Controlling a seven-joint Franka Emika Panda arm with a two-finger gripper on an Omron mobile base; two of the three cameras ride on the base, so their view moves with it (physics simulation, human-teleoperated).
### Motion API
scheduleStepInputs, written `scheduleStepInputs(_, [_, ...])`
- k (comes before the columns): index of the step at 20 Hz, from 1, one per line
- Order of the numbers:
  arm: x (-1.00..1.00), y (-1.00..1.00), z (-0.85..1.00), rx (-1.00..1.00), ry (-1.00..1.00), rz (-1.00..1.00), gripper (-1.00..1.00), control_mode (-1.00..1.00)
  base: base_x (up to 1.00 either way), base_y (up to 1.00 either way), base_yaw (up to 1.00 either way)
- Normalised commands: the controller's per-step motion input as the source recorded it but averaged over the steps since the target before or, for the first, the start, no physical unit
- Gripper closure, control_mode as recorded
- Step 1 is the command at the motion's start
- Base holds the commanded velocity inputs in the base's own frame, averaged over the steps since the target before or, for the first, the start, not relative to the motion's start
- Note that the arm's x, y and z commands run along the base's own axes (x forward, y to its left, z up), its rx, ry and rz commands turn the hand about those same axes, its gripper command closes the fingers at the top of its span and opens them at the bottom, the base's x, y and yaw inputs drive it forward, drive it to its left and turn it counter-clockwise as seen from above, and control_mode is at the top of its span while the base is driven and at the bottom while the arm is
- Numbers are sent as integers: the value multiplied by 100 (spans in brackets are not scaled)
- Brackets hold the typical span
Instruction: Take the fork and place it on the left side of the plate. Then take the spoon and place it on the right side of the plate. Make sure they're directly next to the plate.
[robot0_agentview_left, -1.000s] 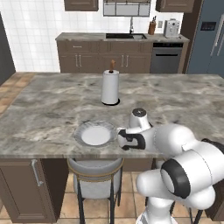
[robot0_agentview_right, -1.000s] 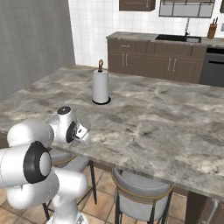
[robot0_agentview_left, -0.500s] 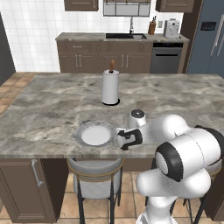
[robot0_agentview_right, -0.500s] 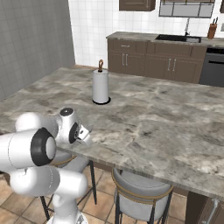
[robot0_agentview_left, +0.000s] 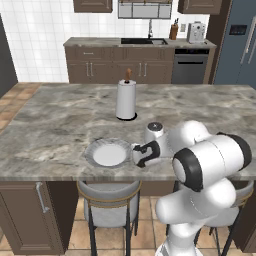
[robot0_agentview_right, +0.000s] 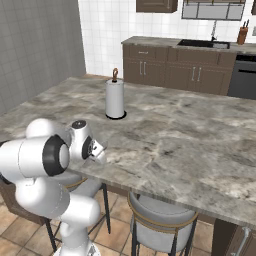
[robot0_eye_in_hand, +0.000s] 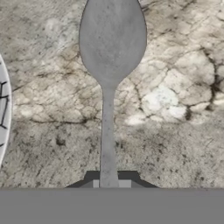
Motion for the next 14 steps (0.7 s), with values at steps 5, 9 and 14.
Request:
scheduleStepInputs(5, [9, 0, -10, 0, 3, 0, 100, -100, 0, 0, 0])
scheduleStepInputs(9, [4, 0, -25, 0, 6, 0, 100, -100, 0, 0, 0])
scheduleStepInputs(14, [0, 3, -31, 0, 3, 0, -100, -100, 0, 0, 0])
